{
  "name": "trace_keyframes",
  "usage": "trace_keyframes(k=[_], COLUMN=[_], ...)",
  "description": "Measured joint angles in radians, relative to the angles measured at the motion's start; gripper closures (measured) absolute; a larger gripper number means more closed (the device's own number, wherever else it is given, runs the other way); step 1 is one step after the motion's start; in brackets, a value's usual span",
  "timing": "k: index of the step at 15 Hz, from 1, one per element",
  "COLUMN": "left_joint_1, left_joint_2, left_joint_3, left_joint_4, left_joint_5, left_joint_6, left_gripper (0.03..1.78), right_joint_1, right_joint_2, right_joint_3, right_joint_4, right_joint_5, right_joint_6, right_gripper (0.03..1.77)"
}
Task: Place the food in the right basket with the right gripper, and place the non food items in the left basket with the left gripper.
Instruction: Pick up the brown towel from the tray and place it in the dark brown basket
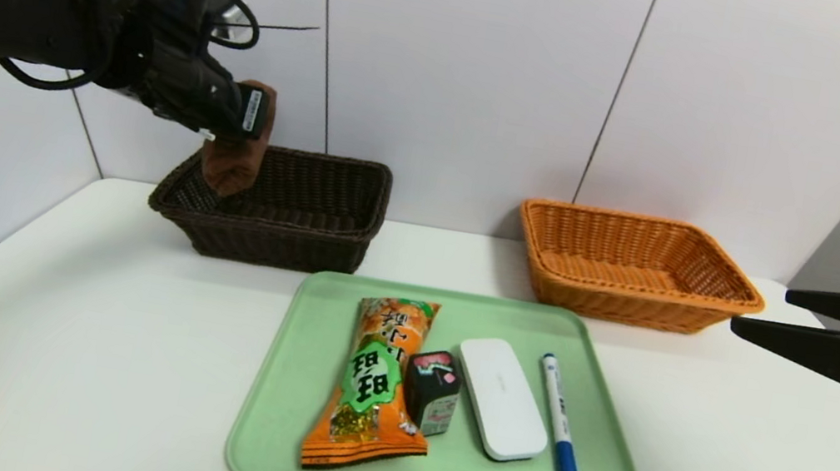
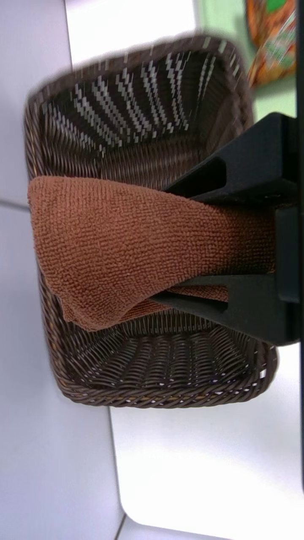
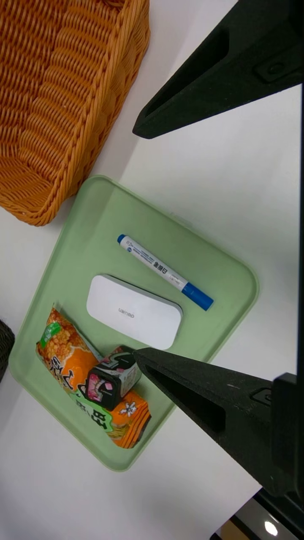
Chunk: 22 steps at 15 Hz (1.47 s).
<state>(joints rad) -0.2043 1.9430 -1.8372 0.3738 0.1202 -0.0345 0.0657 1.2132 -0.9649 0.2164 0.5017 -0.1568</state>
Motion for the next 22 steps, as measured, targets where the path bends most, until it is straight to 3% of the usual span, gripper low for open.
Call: trace_keyframes(k=[9, 15, 22], left_joint_1=[0.103, 0.11, 0.109], left_joint_2=[0.19, 0.221, 0.127], left_joint_3=[-0.115, -0.127, -0.109], left_joint_4=[0.005, 0.003, 0.006], left_joint_5=[-0.001, -0.001, -0.001], left_joint_6=[-0.023, -0.03, -0.048], left_gripper=[1.38, 0.74, 0.37], right_joint_1=[0.0, 0.0, 0.0], right_joint_2=[-0.003, -0.003, -0.003], right_joint_3=[0.001, 0.001, 0.001], right_joint_4=[-0.002, -0.003, -0.001], right_joint_5=[-0.003, -0.003, -0.003], right_joint_6=[-0.002, -0.002, 0.002], right_gripper=[0.09, 0.09, 0.09])
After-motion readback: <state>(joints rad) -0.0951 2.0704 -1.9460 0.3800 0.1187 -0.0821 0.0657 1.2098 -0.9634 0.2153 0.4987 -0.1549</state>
